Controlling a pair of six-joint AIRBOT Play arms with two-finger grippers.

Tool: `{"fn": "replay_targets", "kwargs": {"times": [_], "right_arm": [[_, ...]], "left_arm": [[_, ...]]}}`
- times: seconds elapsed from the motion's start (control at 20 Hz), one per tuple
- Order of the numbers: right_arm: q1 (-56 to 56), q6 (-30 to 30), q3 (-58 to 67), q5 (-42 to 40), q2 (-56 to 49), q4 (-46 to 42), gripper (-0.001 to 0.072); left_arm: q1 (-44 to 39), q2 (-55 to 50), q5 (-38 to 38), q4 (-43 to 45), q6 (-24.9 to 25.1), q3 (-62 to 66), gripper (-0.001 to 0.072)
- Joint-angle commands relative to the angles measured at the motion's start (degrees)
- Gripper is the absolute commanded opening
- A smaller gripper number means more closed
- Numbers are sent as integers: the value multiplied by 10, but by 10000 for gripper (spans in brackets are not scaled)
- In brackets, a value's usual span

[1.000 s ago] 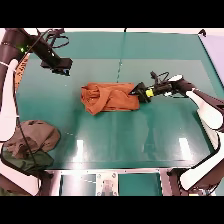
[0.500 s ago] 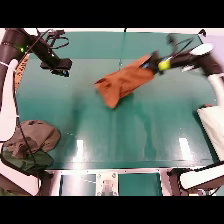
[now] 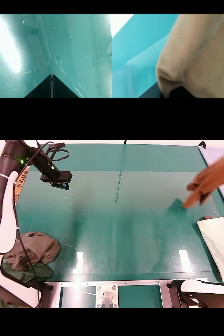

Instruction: Fold the shirts.

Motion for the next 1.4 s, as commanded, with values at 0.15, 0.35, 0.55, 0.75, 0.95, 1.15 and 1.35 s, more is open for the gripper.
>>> {"fn": "replay_targets", "kwargs": {"times": [0.15, 0.35, 0.55, 0.75, 0.95, 1.15, 1.35], "right_arm": [[-182, 25, -3, 39, 7, -145, 17], [-230, 38, -65, 85, 22, -186, 17], [-251, 60, -196, 94, 86, -319, 17], [-270, 85, -316, 110, 99, -452, 18], [-297, 105, -398, 91, 97, -514, 299], [-308, 122, -371, 120, 97, -507, 559], [-223, 105, -269, 83, 97, -385, 100]], "left_arm": [[0, 0, 6, 0, 0, 0, 23], [0, 0, 6, -1, 0, 0, 23], [0, 0, 1, -3, 0, 0, 23], [0, 0, 1, -5, 0, 0, 23], [0, 0, -3, -13, 0, 0, 23], [0, 0, 0, -20, 0, 0, 23], [0, 1, 0, -27, 1, 0, 23]]}}
